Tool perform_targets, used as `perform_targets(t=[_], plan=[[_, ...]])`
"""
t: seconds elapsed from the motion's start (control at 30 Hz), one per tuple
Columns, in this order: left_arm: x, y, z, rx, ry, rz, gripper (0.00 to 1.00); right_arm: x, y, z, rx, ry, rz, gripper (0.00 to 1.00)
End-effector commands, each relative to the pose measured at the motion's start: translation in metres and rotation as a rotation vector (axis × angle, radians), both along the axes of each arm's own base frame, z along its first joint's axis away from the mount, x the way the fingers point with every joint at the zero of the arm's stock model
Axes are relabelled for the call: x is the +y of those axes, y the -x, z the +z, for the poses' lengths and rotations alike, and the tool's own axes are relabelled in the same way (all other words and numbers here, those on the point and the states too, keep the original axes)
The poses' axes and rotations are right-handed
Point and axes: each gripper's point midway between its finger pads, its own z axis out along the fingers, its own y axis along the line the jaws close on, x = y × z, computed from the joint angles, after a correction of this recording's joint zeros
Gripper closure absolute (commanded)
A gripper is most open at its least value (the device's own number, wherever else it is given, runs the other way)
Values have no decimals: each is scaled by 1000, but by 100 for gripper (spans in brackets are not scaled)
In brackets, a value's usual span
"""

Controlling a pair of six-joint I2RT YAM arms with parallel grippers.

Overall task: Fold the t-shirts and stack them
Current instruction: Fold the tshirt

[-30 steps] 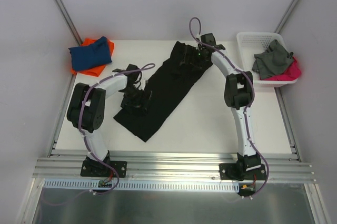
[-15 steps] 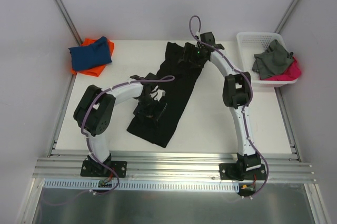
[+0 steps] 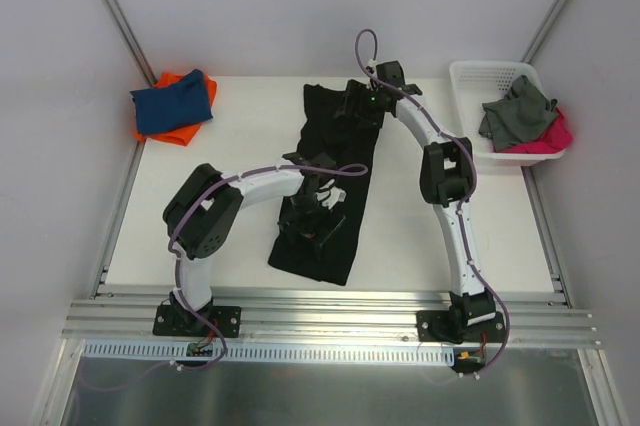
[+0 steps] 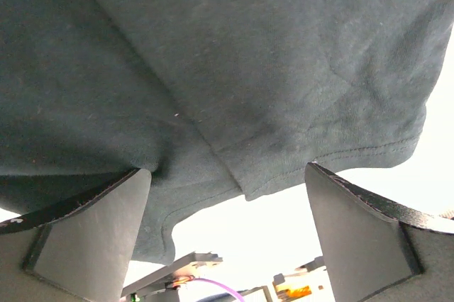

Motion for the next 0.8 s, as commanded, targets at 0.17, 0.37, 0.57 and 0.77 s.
perform_targets(t=[0.17, 0.37, 0.57, 0.77], plan=[[-35, 8, -18, -3, 20, -97, 7, 29, -1, 18, -51, -44, 40, 3], [-44, 5, -19, -20, 17, -121, 7, 34, 0, 20, -67, -39, 53, 3], [-51, -5, -13, -84, 17, -152, 4, 33, -8, 39, -143, -34, 77, 3], [-55, -14, -12, -129, 5, -171, 3, 31, -5, 53, -162, -28, 88, 3]])
